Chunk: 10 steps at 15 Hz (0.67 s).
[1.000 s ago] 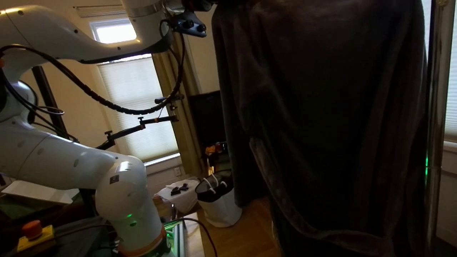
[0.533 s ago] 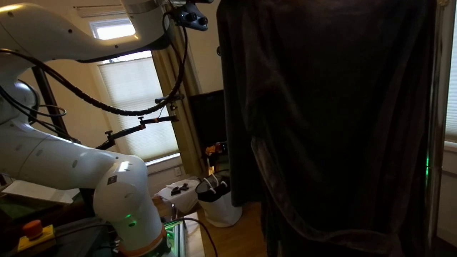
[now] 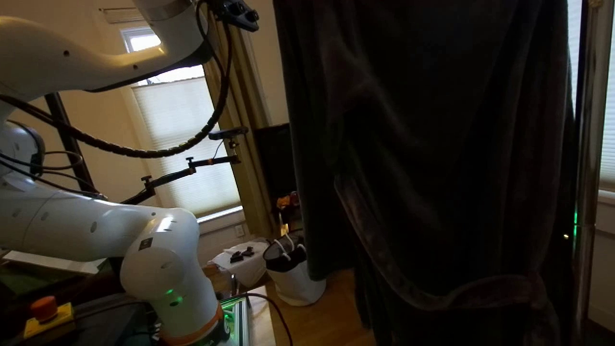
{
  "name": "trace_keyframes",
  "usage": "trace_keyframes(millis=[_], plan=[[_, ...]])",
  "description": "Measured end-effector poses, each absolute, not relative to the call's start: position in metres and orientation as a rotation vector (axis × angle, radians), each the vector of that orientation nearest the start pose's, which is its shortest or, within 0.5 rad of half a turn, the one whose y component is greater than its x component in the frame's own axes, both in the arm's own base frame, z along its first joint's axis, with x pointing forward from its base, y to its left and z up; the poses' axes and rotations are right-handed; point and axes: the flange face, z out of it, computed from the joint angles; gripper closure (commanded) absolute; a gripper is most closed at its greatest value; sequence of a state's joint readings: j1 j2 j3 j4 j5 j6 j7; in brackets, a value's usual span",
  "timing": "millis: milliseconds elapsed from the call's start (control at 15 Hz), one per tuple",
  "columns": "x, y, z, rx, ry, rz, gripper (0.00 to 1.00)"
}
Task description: Pick up the gray robe with the coat hanger and hang it on the top rail
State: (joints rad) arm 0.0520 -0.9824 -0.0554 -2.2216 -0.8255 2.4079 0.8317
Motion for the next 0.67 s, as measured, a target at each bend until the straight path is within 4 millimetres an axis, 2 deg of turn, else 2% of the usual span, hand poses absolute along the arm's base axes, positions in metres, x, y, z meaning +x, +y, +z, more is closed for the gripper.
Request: trace_keyframes(millis=[200, 333, 667], plan=[[0.248, -0.056, 0.827, -2.517, 0.800, -2.049, 0.98], [0.252, -0.073, 0.830, -2.515, 0.822, -1.981, 0.98], [0.286, -0.084, 0.843, -2.550, 0.793, -1.851, 0.98]])
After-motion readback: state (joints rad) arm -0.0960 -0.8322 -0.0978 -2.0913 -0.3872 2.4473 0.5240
